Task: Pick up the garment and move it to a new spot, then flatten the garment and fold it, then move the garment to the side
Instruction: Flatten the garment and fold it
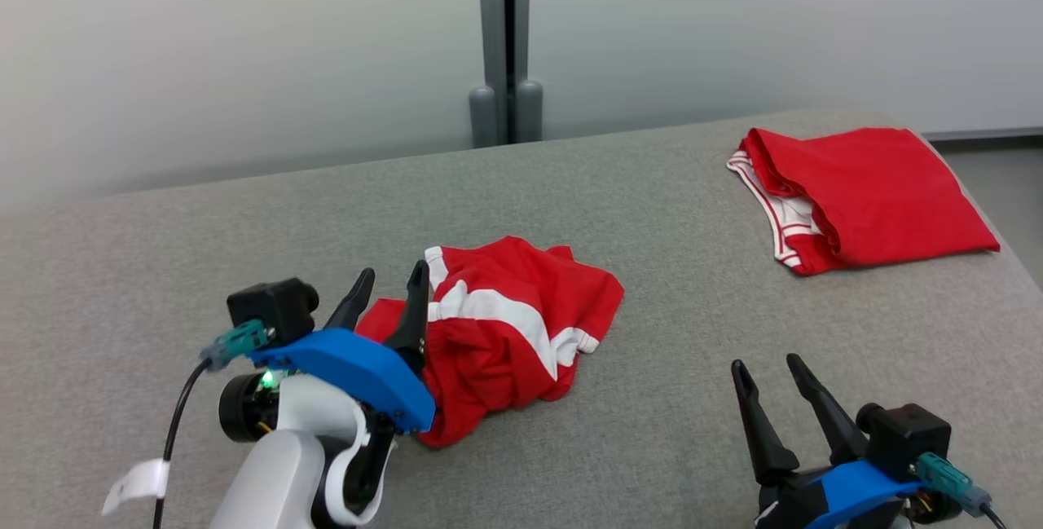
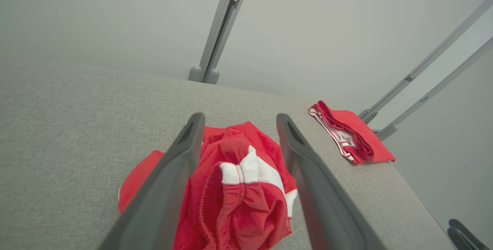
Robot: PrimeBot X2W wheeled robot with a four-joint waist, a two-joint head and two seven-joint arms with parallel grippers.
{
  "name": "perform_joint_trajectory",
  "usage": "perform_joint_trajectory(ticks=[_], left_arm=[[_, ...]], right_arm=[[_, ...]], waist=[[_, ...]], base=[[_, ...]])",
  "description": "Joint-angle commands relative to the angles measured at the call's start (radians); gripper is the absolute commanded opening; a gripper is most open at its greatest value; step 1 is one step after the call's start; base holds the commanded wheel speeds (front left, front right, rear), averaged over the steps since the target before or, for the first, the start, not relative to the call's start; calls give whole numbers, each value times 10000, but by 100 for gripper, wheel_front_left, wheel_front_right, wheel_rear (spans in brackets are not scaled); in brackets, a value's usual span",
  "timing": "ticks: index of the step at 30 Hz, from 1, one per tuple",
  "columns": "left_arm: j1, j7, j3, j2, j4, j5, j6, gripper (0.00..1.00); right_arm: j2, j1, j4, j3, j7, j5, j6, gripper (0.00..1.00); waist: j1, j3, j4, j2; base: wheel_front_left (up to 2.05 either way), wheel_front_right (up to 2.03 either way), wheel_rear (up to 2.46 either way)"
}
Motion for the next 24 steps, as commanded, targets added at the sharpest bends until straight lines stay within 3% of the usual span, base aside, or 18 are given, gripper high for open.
perform_joint_trajectory(ticks=[1, 6, 14, 20, 21, 22, 23, 24], left_arm=[[-173, 26, -16, 26, 65, 11, 52, 100], [-710, 653, -179, -94, 937, 313, 806, 100], [-530, 1808, -421, 104, 1218, 458, 1512, 100], [-442, 2434, -635, 167, 1054, 338, 1501, 100], [-500, 2329, -647, 184, 1016, 392, 1466, 86], [-571, 2216, -663, 210, 1022, 447, 1418, 32], [-667, 2070, -669, 224, 1035, 479, 1379, 6], [-777, 1867, -642, 245, 1052, 548, 1323, 0]], right_arm=[[-15, -132, -34, 42, 4, 21, 5, 100], [-21, -297, -27, 205, -1, 84, 4, 100], [-18, -394, 84, 202, -200, 176, 5, 100], [-18, -555, 188, 272, -291, 259, 5, 100], [-18, -570, 206, 290, -303, 272, 5, 100], [-18, -592, 226, 308, -319, 288, 4, 100], [-18, -629, 245, 320, -338, 300, 5, 100], [-18, -673, 262, 339, -354, 311, 5, 100]], waist=[[-1, 31, -36, -2], [-1, 347, -423, -2], [-1, 742, -687, -2], [-1, 877, -718, -2], [-1, 896, -726, -2], [-1, 910, -735, -2], [-1, 921, -745, -2], [-1, 931, -758, -2]], base=[[0, 0, 0], [0, 0, 0], [0, 0, 0], [0, 0, 0], [0, 0, 0], [0, 0, 0], [0, 0, 0], [0, 0, 0]])
